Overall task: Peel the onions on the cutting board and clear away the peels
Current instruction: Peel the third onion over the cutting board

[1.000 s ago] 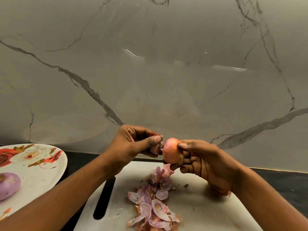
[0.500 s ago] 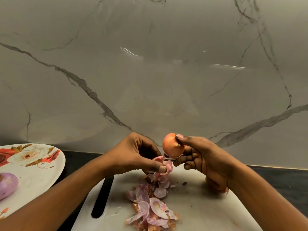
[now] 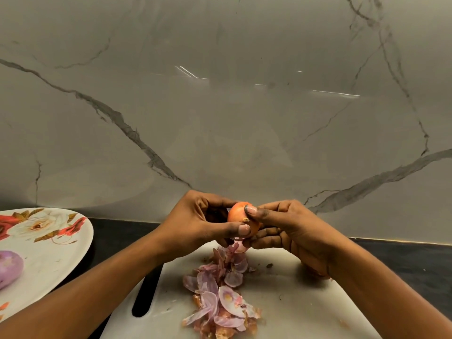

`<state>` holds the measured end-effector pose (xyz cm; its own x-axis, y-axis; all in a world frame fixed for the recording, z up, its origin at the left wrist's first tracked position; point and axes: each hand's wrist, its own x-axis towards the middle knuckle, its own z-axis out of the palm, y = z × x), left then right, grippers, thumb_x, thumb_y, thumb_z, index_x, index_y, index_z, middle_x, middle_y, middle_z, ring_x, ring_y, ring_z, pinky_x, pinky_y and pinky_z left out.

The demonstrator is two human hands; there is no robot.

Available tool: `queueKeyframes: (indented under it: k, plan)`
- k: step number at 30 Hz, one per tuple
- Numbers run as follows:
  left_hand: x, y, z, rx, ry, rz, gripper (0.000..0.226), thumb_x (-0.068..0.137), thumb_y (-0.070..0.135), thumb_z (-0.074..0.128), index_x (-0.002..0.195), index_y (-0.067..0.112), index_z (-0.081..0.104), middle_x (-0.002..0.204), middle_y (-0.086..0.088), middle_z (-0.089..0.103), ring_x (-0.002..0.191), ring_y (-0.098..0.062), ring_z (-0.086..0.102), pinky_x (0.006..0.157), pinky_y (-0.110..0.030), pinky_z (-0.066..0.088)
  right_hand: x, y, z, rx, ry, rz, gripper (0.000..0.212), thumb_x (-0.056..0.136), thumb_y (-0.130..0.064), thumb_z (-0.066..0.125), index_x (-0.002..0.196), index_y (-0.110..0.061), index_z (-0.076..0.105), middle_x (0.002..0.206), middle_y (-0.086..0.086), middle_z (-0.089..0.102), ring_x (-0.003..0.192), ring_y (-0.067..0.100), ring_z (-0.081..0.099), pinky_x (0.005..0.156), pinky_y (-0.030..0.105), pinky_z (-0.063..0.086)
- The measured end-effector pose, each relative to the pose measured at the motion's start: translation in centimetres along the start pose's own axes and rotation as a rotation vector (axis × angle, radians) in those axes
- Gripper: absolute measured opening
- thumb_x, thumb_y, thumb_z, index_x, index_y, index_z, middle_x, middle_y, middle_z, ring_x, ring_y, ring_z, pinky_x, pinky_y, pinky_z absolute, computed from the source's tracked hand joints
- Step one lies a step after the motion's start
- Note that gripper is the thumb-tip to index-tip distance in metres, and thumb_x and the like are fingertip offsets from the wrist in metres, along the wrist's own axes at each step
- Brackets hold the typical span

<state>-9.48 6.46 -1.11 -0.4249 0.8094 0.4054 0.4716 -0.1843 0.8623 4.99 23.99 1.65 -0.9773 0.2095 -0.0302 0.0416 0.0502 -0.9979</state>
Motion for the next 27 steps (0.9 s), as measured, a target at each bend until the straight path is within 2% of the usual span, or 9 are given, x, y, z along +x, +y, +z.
queueKeyframes:
  k: [3, 7, 11, 16, 23, 27]
  plan:
    - [0.06, 0.04, -0.11, -0.043, -0.014, -0.001, 0.044, 0.079, 0.016, 0.084, 0.123, 0.015, 0.076, 0.104, -0.012, 0.081, 0.087, -0.036, 0.079, 0.074, -0.044, 0.067, -0.10, -0.09, 0.11, 0.002, -0.008, -0.017, 0.038, 0.090, -0.027, 0.072, 0.110, 0.004, 0.079, 0.104, 0.028, 0.078, 0.089, 0.035, 0.080, 0.073, 0.027, 0.064]
    - [0.11, -0.11, -0.24, -0.071, -0.037, 0.008, 0.044, 0.082, 0.013, 0.083, 0.125, 0.016, 0.075, 0.109, -0.014, 0.080, 0.091, -0.042, 0.078, 0.077, -0.048, 0.067, -0.23, -0.13, 0.02, -0.022, -0.020, -0.024, 0.036, 0.092, -0.027, 0.071, 0.111, 0.002, 0.080, 0.105, 0.027, 0.078, 0.093, 0.038, 0.080, 0.074, 0.028, 0.065]
    - [0.24, 0.09, -0.44, -0.101, -0.041, 0.025, 0.047, 0.080, 0.009, 0.083, 0.126, 0.016, 0.073, 0.109, -0.015, 0.080, 0.095, -0.041, 0.078, 0.080, -0.045, 0.066, -0.34, -0.45, -0.09, -0.012, -0.041, -0.042, 0.035, 0.090, -0.026, 0.072, 0.114, -0.002, 0.079, 0.107, 0.027, 0.078, 0.095, 0.038, 0.080, 0.077, 0.029, 0.066]
    - [0.21, 0.06, -0.79, -0.046, -0.042, 0.022, 0.049, 0.079, 0.007, 0.085, 0.125, 0.016, 0.074, 0.108, -0.012, 0.081, 0.093, -0.037, 0.079, 0.077, -0.041, 0.067, -0.30, -0.47, 0.20, -0.125, -0.019, -0.096, 0.020, 0.100, -0.009, 0.065, 0.118, -0.006, 0.075, 0.104, 0.022, 0.080, 0.095, 0.039, 0.080, 0.081, 0.032, 0.066]
    - [0.12, 0.07, -0.59, -0.023, -0.040, 0.020, 0.048, 0.078, 0.009, 0.086, 0.124, 0.019, 0.075, 0.107, -0.010, 0.081, 0.091, -0.034, 0.079, 0.077, -0.037, 0.066, -0.24, -0.07, 0.40, -0.226, 0.031, -0.134, 0.020, 0.098, 0.002, 0.064, 0.113, -0.005, 0.075, 0.099, 0.017, 0.081, 0.091, 0.034, 0.081, 0.079, 0.031, 0.066]
    - [0.20, 0.18, -0.51, -0.021, -0.025, 0.013, 0.048, 0.077, 0.013, 0.086, 0.123, 0.018, 0.075, 0.105, -0.010, 0.082, 0.088, -0.034, 0.080, 0.076, -0.038, 0.066, -0.21, 0.12, 0.50, -0.254, 0.038, -0.165, 0.021, 0.095, 0.003, 0.068, 0.111, -0.009, 0.077, 0.098, 0.016, 0.082, 0.091, 0.033, 0.081, 0.084, 0.036, 0.066]
